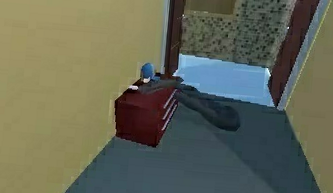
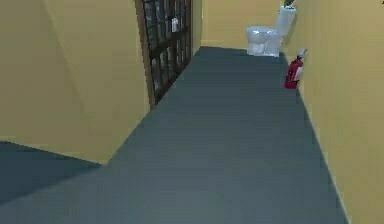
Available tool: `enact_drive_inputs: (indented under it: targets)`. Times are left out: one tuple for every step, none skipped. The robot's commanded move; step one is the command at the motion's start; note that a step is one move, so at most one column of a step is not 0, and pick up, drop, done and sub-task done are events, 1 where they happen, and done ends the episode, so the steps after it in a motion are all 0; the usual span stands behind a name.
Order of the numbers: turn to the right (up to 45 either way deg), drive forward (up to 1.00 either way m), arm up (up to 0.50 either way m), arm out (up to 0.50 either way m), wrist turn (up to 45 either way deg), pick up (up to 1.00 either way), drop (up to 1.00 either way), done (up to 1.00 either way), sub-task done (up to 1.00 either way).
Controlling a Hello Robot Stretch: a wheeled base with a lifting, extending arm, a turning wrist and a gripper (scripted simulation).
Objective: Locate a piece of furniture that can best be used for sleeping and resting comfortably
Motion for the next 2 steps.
enact_drive_inputs:
  targets:
    - [12.0,0.00,0.00,0.00,0.0,0.00,0.00,0.00,0.00]
    - [0.0,1.00,0.00,0.00,0.0,0.00,0.00,0.00,0.00]
